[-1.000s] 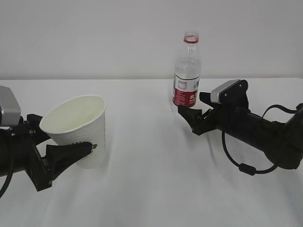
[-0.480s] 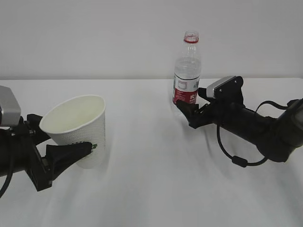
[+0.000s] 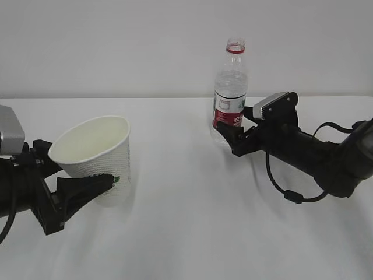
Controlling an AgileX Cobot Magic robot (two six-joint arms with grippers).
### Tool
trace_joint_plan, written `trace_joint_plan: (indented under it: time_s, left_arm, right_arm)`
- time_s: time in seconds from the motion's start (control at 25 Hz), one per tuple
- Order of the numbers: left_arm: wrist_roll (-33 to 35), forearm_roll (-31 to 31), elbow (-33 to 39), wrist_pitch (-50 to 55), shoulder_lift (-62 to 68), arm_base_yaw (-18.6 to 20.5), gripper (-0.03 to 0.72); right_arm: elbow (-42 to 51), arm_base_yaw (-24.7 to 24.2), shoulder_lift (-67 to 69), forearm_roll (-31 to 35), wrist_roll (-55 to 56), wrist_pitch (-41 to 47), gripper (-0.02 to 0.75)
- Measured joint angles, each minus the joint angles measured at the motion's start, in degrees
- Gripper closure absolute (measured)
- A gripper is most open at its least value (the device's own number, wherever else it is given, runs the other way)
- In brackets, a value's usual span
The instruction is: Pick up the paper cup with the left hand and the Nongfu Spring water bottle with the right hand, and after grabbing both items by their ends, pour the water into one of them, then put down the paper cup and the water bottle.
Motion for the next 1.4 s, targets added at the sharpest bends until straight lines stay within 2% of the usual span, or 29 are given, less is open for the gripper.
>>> trace_joint_plan:
  time_s: [0.84,1.16,1.4]
  left_arm:
    - [-0.1,-0.1,0.0,-0.1,0.0,0.0,0.153]
    - [-0.1,-0.1,0.0,-0.1,0.0,0.0,0.153]
    - [-0.1,-0.1,0.0,-0.1,0.0,0.0,0.153]
  right_arm:
    - [-6.6,3.3,0.0,-1.3,1.8,6.6,0.078]
    - [-6.6,3.3,0.0,-1.8,1.8,7.9,0.220]
    - [-6.7,3.3,0.0,-2.9,1.8,7.9,0.240]
